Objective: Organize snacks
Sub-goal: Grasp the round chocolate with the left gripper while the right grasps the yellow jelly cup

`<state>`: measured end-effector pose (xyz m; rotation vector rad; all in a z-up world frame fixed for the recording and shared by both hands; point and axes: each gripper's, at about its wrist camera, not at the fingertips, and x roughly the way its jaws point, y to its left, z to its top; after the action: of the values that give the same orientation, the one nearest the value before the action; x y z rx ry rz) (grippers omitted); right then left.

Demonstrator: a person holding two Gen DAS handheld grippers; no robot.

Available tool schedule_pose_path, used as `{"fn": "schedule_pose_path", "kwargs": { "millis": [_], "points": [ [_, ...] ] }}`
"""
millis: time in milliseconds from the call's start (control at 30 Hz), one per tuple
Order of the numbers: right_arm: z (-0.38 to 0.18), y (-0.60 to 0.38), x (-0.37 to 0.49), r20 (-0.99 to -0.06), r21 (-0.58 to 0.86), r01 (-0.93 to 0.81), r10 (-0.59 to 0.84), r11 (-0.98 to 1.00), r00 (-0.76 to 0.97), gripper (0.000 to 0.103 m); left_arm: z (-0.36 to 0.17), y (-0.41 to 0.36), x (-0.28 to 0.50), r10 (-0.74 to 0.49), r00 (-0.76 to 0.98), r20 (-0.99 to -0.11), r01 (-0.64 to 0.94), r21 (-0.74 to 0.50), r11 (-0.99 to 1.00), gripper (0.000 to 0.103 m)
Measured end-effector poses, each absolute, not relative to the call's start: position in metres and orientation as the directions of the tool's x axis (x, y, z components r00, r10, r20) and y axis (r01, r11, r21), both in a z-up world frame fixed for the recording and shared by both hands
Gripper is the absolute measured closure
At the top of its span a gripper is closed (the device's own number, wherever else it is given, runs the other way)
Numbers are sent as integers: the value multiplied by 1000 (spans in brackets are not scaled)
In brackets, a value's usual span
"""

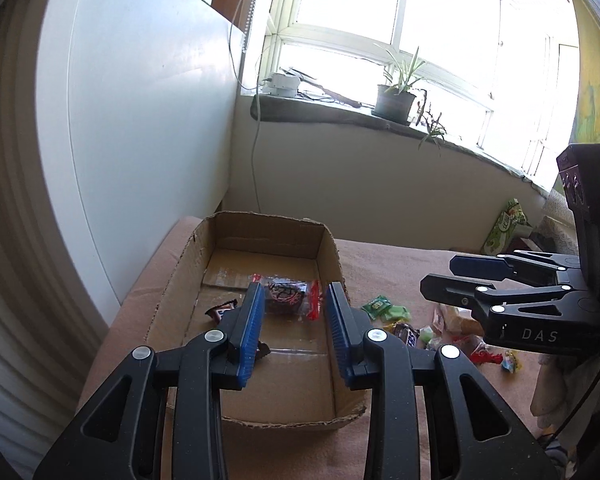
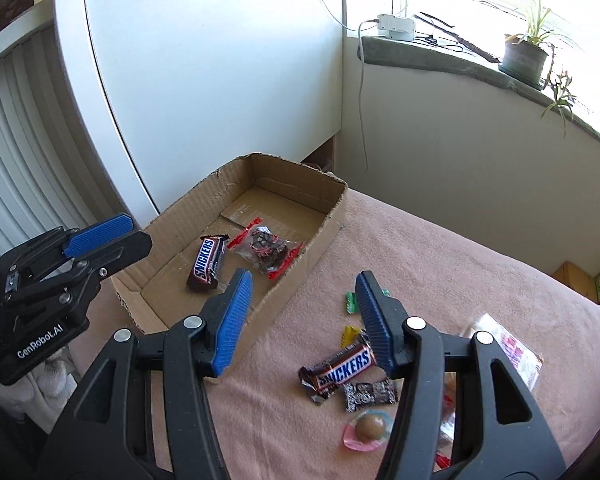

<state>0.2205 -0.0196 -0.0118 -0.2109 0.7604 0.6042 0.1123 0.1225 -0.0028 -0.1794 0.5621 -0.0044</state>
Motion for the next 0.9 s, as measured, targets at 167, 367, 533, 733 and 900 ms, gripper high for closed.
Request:
{"fn": "schedule_pose_path", "kwargs": {
  "millis": [167, 367, 533, 733, 900],
  "points": [
    [-13, -86, 206, -703, 39, -502, 381, 864, 600, 46, -1, 95, 105, -97, 844, -528, 0, -179, 984, 72],
    [-22, -156, 191, -686, 50, -411, 330, 910, 648, 46, -6, 66, 107, -151, 828, -539, 51, -197, 979, 72],
    [-40, -187, 190, -685, 103, -348, 320, 932, 654, 46, -20, 41, 109, -211, 805, -555, 112, -207, 972, 72],
    [-85, -215, 185, -722, 100, -248, 242, 964, 648, 46, -50, 12, 119, -289, 747, -599, 188, -226, 956, 72],
    [-110, -232, 183, -736, 74, -204, 191, 976, 650, 46, -75, -11, 133, -321, 696, -642, 229, -225, 947, 72]
  ]
}}
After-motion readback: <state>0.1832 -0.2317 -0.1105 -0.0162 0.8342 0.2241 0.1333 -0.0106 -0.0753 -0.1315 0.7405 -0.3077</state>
